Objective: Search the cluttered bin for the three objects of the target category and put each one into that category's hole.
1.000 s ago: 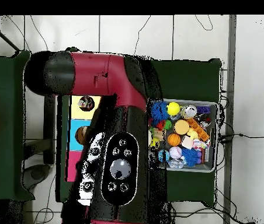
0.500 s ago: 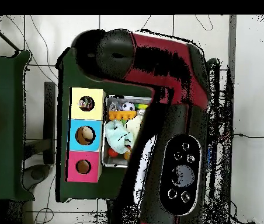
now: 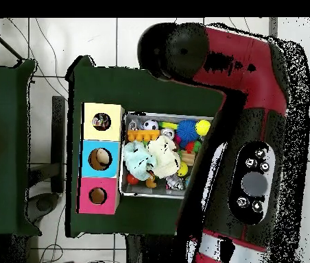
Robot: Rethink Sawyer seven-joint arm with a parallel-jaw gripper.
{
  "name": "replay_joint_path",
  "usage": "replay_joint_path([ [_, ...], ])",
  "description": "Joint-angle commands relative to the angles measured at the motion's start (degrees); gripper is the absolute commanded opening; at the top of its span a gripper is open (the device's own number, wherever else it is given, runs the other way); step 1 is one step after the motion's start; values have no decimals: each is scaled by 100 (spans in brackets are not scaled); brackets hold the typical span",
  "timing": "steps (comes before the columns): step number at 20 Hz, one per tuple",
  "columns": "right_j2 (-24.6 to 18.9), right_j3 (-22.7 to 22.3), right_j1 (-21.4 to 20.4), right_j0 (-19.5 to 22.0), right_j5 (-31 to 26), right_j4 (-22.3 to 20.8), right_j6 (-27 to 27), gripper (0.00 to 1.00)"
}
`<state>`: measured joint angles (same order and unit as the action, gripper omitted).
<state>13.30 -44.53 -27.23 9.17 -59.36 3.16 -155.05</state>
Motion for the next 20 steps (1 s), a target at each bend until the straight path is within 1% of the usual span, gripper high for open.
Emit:
replay_joint_path([
  [1, -74, 392, 1006, 187, -497, -308, -288, 0],
  [3, -19, 395, 1095, 222, -403, -290, -348, 0],
  [6, 23, 430, 1207, 298, -273, -306, -237, 0],
  [11, 52, 341, 1285, 398, 151, -400, 87, 0],
  [15, 134, 353, 1251, 481, 205, -476, 327, 0],
  [18, 77, 331, 1169, 556, 82, -432, 400, 0],
  [20, 28, 422, 1150, 594, -38, -417, 444, 0],
])
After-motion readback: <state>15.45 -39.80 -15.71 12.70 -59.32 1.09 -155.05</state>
